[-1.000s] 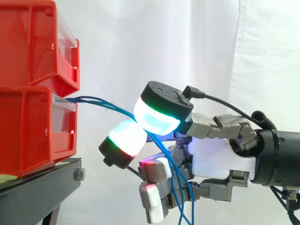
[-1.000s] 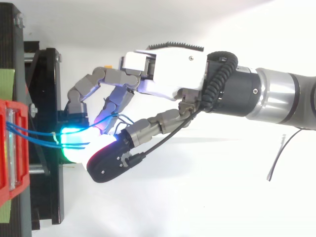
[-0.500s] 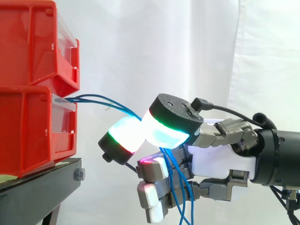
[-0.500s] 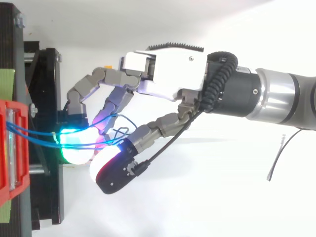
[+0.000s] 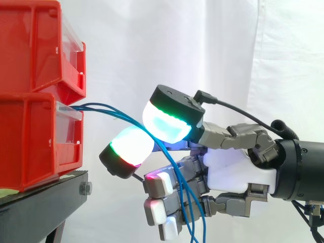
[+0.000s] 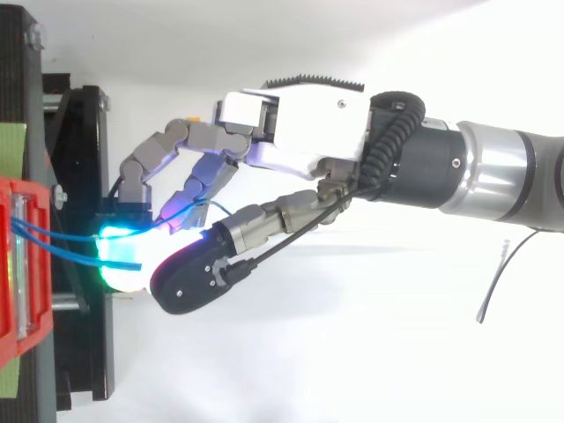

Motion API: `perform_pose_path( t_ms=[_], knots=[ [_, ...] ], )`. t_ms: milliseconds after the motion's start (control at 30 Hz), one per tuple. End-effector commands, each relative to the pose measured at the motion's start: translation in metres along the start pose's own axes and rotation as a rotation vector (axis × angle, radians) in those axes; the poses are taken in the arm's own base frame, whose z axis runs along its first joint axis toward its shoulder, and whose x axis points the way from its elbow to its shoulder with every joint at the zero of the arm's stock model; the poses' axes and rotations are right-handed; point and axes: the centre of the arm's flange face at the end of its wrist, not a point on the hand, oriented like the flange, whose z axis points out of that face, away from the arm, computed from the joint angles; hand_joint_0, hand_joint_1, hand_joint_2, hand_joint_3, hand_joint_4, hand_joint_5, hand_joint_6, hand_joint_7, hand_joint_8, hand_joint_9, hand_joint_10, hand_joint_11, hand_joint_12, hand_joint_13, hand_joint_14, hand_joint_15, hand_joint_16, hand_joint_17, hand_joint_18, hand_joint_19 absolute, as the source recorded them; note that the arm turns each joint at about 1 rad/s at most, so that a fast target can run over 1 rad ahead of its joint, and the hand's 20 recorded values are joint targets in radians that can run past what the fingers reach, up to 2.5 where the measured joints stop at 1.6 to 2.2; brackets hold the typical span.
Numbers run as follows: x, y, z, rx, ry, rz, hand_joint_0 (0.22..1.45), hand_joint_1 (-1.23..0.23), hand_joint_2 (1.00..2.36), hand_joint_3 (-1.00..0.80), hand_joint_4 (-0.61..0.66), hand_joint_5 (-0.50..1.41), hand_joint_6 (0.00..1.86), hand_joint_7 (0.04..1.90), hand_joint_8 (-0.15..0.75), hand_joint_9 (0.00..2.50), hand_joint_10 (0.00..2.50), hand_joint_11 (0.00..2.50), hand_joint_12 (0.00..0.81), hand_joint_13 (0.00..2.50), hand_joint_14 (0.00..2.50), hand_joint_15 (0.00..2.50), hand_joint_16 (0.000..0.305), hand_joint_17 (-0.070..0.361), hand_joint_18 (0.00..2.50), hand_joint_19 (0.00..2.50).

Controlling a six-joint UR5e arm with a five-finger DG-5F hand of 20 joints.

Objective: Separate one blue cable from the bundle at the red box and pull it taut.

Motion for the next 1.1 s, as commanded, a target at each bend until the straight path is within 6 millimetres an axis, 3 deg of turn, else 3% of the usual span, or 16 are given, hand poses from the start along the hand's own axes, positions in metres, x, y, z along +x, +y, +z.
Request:
perform_pose_path(
  t_ms=[0,33,167,267,367,633,700,733,800,933,1067],
  knots=[
    [0.0,0.0004,0.0002,-0.003,0.0,0.001,0.71,-0.79,1.01,-0.35,-0.08,-0.17,0.95,0.86,0.278,0.97,0.02,1.03,0.359,0.92,0.02,0.66,0.051,0.114,0.85,0.67],
    [0.0,0.0004,0.0002,-0.003,0.0,0.001,0.72,-0.83,1.02,-0.27,-0.1,-0.17,0.95,0.96,0.274,0.92,0.02,1.03,0.357,0.91,0.03,0.66,0.051,0.114,0.85,0.67],
    [0.0001,-0.0007,0.0002,-0.001,0.0,0.0,0.75,-0.85,1.02,-0.2,-0.14,-0.19,1.0,0.97,0.266,0.86,0.02,1.02,0.356,0.9,0.03,0.66,0.051,0.115,0.83,0.68],
    [0.0001,-0.0009,0.0,0.0,0.0,0.0,0.77,-0.85,1.02,-0.25,-0.17,-0.2,1.0,0.93,0.266,0.84,0.02,1.0,0.355,0.89,0.03,0.67,0.051,0.114,0.81,0.68],
    [0.0001,-0.0007,0.0002,-0.001,0.0,0.0,0.8,-0.86,1.0,-0.49,-0.15,-0.2,0.98,0.8,0.257,0.86,0.02,1.02,0.349,0.89,0.03,0.66,0.051,0.114,0.82,0.68],
    [0.0013,-0.0006,0.0002,-0.001,0.002,0.0,0.67,-0.95,1.0,-0.5,-0.02,-0.17,0.96,0.79,0.25,1.01,0.02,1.15,0.347,0.98,0.03,0.75,0.05,0.112,0.88,0.73],
    [0.0013,-0.0006,0.0002,-0.001,0.002,0.0,0.6,-0.9,1.0,-0.5,0.0,-0.17,0.95,0.8,0.252,1.05,0.02,1.18,0.35,0.99,0.03,0.76,0.051,0.114,0.89,0.75],
    [0.0012,0.0005,0.0002,-0.003,0.002,0.001,0.53,-0.81,1.0,-0.5,0.02,-0.18,0.96,0.74,0.261,1.07,0.02,1.17,0.367,1.01,0.03,0.76,0.053,0.12,0.91,0.75],
    [0.0012,0.0005,0.0002,-0.003,0.002,0.001,0.5,-0.72,1.0,-0.5,0.05,-0.18,0.95,0.7,0.274,1.09,0.02,1.18,0.378,1.03,0.03,0.77,0.056,0.126,0.93,0.76],
    [0.0012,0.0005,0.0002,-0.003,0.002,0.001,0.54,-0.44,1.0,-0.5,0.04,-0.17,0.93,0.71,0.269,1.13,0.02,1.18,0.373,1.05,0.03,0.78,0.054,0.122,0.91,0.81],
    [0.0013,-0.0006,0.0002,-0.001,0.002,0.0,0.61,-0.42,1.0,-0.5,0.01,-0.17,0.93,0.75,0.26,1.12,0.02,1.18,0.362,1.04,0.03,0.8,0.052,0.116,0.89,0.83]
  ],
)
